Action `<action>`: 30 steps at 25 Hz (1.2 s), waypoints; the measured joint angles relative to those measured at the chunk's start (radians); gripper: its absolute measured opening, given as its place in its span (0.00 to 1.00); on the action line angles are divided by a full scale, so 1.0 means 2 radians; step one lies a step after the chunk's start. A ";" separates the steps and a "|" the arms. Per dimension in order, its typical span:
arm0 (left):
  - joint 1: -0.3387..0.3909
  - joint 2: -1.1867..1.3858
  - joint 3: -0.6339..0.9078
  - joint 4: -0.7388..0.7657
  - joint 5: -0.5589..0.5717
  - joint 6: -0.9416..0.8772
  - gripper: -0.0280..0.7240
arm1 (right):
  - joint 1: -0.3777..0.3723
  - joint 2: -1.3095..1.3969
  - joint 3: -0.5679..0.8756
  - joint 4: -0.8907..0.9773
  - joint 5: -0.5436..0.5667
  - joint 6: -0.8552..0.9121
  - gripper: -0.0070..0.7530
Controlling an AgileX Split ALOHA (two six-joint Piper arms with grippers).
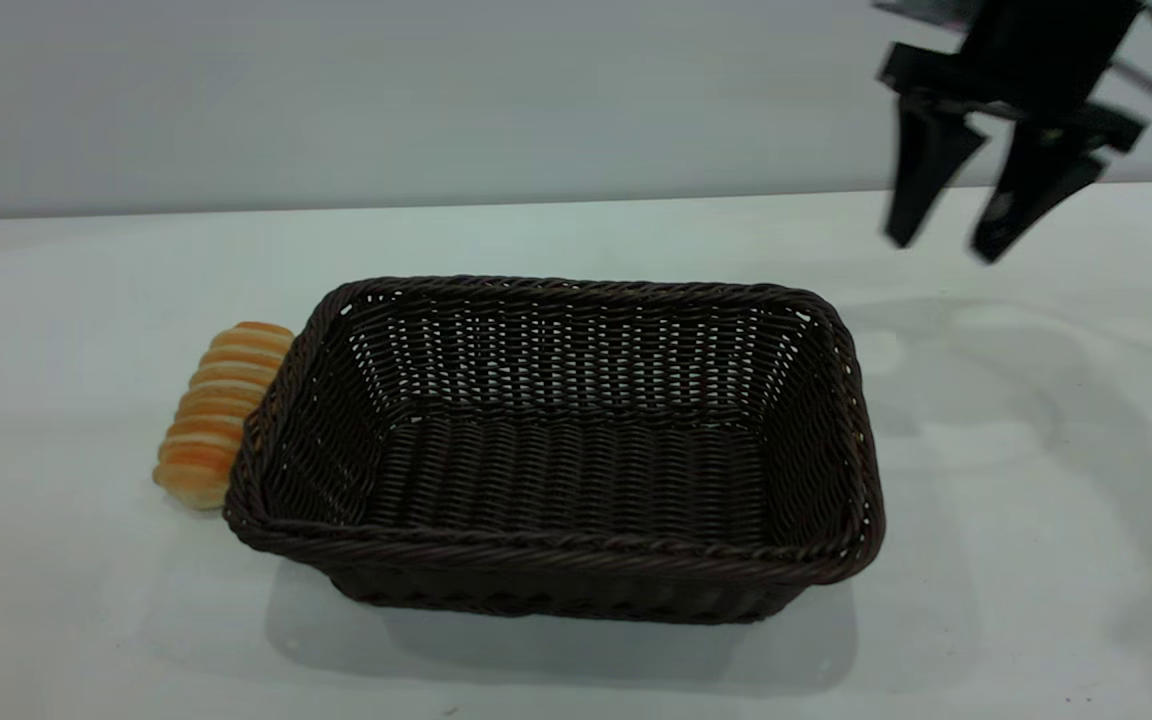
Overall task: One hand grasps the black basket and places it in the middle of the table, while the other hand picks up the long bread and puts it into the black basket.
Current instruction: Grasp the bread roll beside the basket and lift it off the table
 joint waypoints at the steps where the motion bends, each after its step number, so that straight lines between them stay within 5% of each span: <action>1: 0.000 0.001 0.000 0.000 -0.007 0.000 0.82 | 0.001 -0.006 0.000 -0.035 0.002 0.009 0.77; 6: 0.000 0.022 0.000 0.001 -0.033 0.000 0.82 | 0.014 -0.060 0.005 -0.153 0.007 0.054 0.77; 14: 0.000 0.138 -0.008 0.002 -0.094 -0.001 0.82 | 0.031 -0.251 0.152 -0.159 0.013 0.066 0.74; 21: 0.000 0.281 -0.043 0.000 -0.207 -0.001 0.82 | 0.032 -0.393 0.288 -0.149 0.015 0.068 0.67; 30: 0.000 0.486 -0.120 0.000 -0.310 0.040 0.82 | 0.032 -0.516 0.362 -0.137 0.019 0.068 0.65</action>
